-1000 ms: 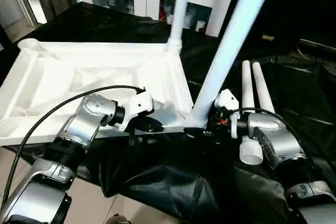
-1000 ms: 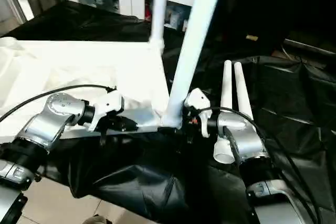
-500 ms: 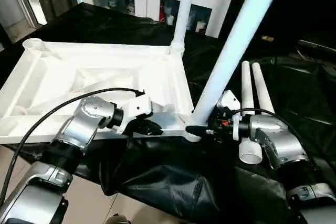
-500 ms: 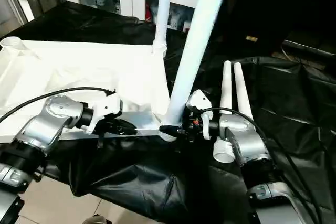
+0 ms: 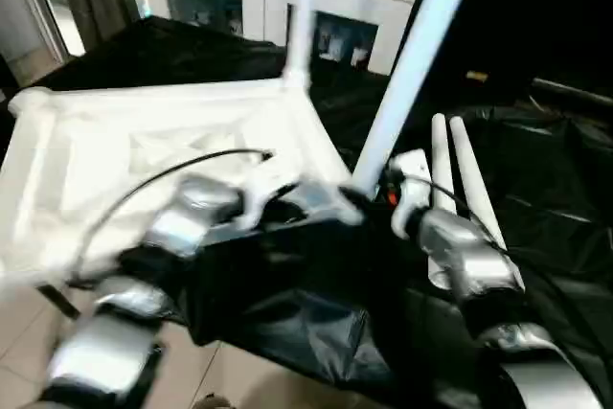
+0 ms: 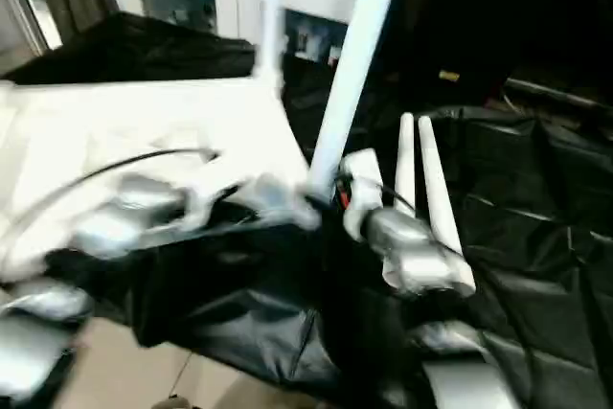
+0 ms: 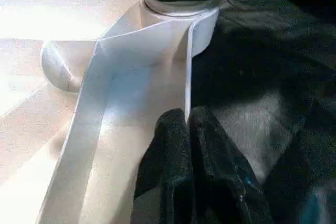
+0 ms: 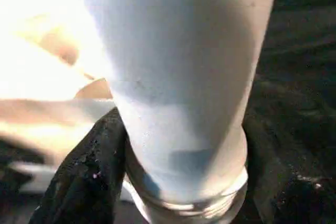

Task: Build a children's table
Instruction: Rotate leg to tighten

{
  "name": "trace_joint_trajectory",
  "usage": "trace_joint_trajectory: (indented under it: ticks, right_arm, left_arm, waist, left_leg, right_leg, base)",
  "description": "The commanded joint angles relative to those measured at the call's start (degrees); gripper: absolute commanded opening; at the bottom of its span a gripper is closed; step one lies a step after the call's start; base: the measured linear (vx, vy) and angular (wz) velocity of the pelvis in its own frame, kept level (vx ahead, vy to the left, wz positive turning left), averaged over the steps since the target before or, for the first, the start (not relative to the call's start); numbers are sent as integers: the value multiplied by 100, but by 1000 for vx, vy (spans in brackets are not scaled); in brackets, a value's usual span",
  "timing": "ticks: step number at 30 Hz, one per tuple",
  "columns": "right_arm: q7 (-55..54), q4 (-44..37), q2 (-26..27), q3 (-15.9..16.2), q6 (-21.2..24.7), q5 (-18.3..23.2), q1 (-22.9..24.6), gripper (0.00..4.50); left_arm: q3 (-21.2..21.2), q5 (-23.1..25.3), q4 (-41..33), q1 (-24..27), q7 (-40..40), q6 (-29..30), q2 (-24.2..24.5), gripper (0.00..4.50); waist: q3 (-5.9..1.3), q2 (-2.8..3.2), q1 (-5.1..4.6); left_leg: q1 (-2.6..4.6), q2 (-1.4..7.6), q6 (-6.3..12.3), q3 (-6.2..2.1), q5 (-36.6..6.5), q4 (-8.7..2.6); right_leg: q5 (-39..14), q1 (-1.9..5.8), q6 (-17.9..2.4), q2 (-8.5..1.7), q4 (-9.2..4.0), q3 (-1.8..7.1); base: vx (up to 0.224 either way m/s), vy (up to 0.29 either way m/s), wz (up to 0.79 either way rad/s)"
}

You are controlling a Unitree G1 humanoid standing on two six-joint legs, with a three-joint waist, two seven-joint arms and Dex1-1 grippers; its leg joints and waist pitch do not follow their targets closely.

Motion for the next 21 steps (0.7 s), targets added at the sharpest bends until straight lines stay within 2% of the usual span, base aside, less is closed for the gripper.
trace_joint_trajectory:
  ticks: [1,3,4,6,7,8,9,10,12,13,15,18,19,20,21]
  right_arm:
    - [-993,887,495,-42,264,-37,-51,274]
    - [-1267,1062,644,-64,248,-54,-212,274]
    - [-1298,1111,682,-43,208,-89,-268,274]
    - [-1234,1175,751,-12,13,-157,-405,274]
    - [-1210,1206,776,-38,-61,-159,-451,330]
    - [-1097,1197,764,-27,-119,-179,-486,344]
    - [-1004,1205,737,-3,-178,-200,-514,344]
    - [-957,1269,706,19,-270,-241,-568,344]
    - [-725,1284,548,65,-404,-295,-636,378]
    - [-725,1284,548,65,-404,-295,-636,378]
    - [-159,1131,253,156,-433,-286,-637,378]
    - [807,754,-204,344,-320,-244,-518,378]
    - [1199,611,-376,420,-312,-220,-461,378]
    - [1637,446,-533,492,-302,-201,-387,378]
    - [1637,446,-533,492,-302,-201,-387,378]
  left_arm:
    - [185,109,478,-412,1229,278,-490,0]
    - [159,128,541,-481,1313,341,-658,0]
    - [137,142,560,-497,1302,325,-695,0]
    - [65,196,626,-540,1224,203,-742,0]
    - [47,217,664,-559,1202,152,-750,0]
    - [24,236,676,-554,1134,102,-712,0]
    - [7,250,697,-541,1077,50,-661,0]
    - [-16,265,759,-542,1019,-57,-613,0]
    - [-93,294,779,-487,763,-232,-458,0]
    - [-93,294,779,-487,763,-232,-458,0]
    - [-195,318,657,-380,355,-298,-228,0]
    - [-355,290,364,-193,-483,-621,154,0]
    - [-376,229,251,-118,-817,-655,289,0]
    - [-387,149,128,-29,-1140,-766,424,0]
    - [-387,149,128,-29,-1140,-766,424,0]
  waist:
    - [-216,96,-26]
    - [-216,82,-26]
    - [-220,81,-17]
    - [-237,79,-17]
    - [-240,77,-16]
    - [-242,77,-13]
    - [-245,102,-13]
    - [-250,103,-22]
    - [-261,101,-32]
    - [-262,103,-34]
    - [-272,107,-29]
    - [-318,93,-17]
    - [-337,100,-30]
    - [-377,112,-3]
    - [-380,152,-1]
  left_leg:
    - [107,93,-229,-27,-1946,-416]
    - [132,81,-209,-35,-2090,-408]
    - [71,85,-141,-65,-2066,-435]
    - [33,93,-104,-70,-1969,-453]
    - [23,92,-92,-68,-1929,-454]
    - [21,92,-83,-64,-1907,-454]
    - [22,94,-83,-63,-1884,-454]
    - [-8,89,-71,-58,-1827,-457]
    - [-41,93,-65,-69,-1708,-464]
    - [-27,98,-42,-53,-1685,-455]
    - [-40,101,-16,-59,-1592,-455]
    - [-95,103,141,-35,-988,-400]
    - [-105,107,176,-28,-806,-382]
    - [-73,112,267,-6,-434,-332]
    - [-77,105,344,1,-260,-310]
  right_leg:
    - [-2653,79,-728,-432,-607,218]
    - [-2875,56,-634,-429,-636,209]
    - [-2873,104,-553,-446,-654,195]
    - [-2638,117,-536,-445,-638,197]
    - [-2495,125,-576,-444,-624,203]
    - [-2427,126,-592,-441,-620,206]
    - [-2339,129,-622,-440,-606,211]
    - [-2151,147,-689,-433,-590,214]
    - [-1999,189,-731,-439,-563,208]
    - [-1913,178,-769,-433,-556,213]
    - [-1745,212,-826,-434,-535,209]
    - [-845,301,-1040,-428,-444,210]
    - [-543,299,-1104,-430,-398,216]
    - [158,294,-1271,-416,-321,209]
    - [532,295,-1363,-396,-284,206]
  base:
    - [0,0,0]
    - [0,0,0]
    - [0,0,0]
    - [0,0,0]
    - [0,0,0]
    - [0,0,0]
    - [0,0,0]
    - [0,0,0]
    - [0,0,0]
    - [0,0,0]
    - [0,0,0]
    - [0,0,0]
    - [0,0,0]
    - [0,0,0]
    - [67,-4,1]
